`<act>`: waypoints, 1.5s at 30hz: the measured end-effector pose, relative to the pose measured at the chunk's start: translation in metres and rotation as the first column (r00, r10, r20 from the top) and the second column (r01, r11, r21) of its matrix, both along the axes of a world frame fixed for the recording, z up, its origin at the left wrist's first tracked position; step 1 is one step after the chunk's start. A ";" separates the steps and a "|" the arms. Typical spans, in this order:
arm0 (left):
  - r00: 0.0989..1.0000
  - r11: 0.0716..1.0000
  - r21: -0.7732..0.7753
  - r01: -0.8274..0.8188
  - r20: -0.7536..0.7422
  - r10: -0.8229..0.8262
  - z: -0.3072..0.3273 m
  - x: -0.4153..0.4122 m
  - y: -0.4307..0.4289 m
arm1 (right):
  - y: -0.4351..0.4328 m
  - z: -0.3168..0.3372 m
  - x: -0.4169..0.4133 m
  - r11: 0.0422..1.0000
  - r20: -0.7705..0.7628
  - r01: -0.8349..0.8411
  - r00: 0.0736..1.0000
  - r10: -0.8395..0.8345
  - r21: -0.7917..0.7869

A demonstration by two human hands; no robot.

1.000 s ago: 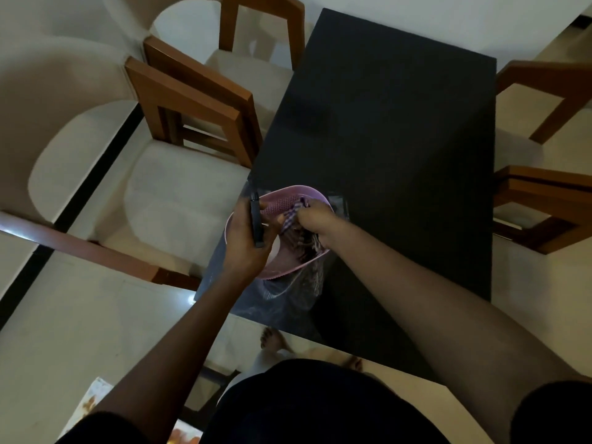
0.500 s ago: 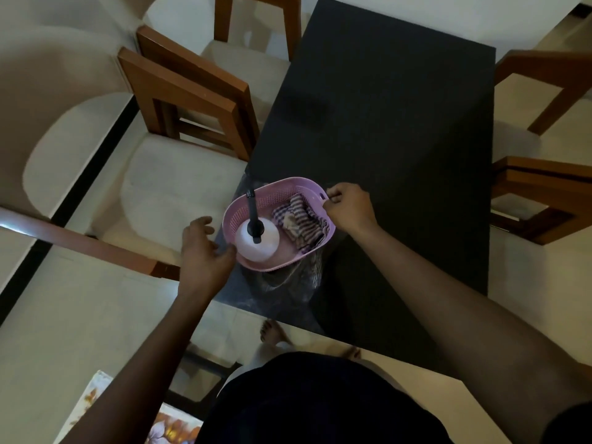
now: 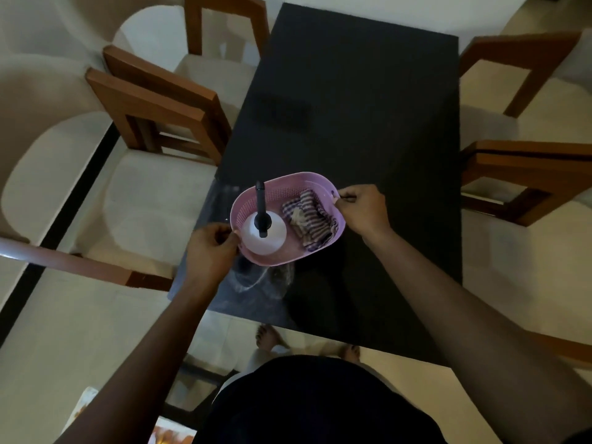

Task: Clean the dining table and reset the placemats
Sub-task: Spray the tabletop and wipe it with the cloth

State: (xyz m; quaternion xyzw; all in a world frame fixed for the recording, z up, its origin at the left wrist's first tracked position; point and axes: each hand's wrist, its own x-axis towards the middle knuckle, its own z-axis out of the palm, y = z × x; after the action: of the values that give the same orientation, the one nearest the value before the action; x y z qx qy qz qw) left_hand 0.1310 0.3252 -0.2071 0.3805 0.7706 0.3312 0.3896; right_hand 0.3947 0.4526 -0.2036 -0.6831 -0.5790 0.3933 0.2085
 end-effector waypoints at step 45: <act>0.822 0.862 0.130 0.491 -0.397 -0.408 -0.024 0.335 0.048 | -0.038 -0.054 0.227 0.986 0.344 -0.021 0.936 0.078 -0.165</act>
State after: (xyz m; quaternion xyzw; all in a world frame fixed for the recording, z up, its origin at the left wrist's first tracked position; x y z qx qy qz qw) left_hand 0.4660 0.3729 -0.2316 0.6475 0.6728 0.2405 0.2652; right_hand 0.6220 0.4142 -0.2576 -0.7416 -0.5907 0.3158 0.0375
